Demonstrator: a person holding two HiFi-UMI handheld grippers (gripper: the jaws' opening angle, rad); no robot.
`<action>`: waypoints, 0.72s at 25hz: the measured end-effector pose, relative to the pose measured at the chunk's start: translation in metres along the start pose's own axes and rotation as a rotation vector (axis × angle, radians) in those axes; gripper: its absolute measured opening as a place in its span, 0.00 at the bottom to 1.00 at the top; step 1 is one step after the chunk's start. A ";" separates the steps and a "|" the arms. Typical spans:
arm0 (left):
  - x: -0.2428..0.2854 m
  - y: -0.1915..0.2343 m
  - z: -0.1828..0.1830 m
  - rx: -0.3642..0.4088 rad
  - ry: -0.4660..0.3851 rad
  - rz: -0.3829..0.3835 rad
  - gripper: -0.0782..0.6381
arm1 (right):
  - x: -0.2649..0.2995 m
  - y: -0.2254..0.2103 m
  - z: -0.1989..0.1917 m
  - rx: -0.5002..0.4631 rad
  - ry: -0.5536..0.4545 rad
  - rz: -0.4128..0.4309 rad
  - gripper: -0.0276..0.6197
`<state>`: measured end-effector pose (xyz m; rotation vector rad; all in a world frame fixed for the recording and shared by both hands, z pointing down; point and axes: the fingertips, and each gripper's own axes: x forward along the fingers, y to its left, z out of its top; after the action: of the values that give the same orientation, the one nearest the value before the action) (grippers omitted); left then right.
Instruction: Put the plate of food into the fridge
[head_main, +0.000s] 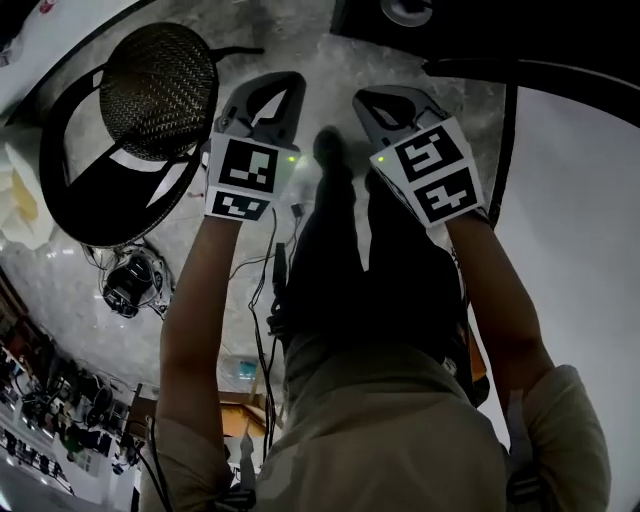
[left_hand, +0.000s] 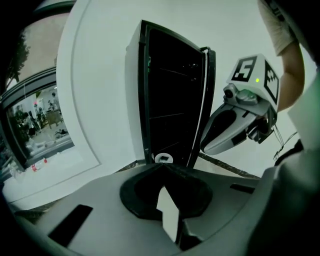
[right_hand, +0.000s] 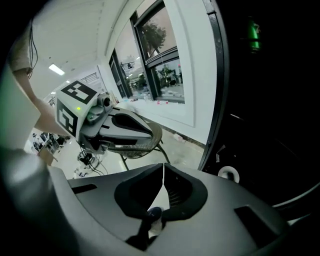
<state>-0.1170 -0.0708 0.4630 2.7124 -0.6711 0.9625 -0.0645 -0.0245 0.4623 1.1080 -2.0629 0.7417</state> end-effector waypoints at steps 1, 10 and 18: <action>-0.006 0.000 0.005 0.002 0.000 0.004 0.12 | -0.006 0.004 0.007 -0.016 -0.007 0.002 0.08; -0.042 -0.010 0.036 0.034 -0.001 0.012 0.12 | -0.046 0.025 0.051 -0.094 -0.068 -0.006 0.08; -0.057 -0.015 0.046 0.053 0.002 0.013 0.12 | -0.066 0.027 0.059 -0.103 -0.083 -0.027 0.08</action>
<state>-0.1241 -0.0517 0.3910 2.7558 -0.6733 1.0005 -0.0775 -0.0232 0.3710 1.1235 -2.1254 0.5784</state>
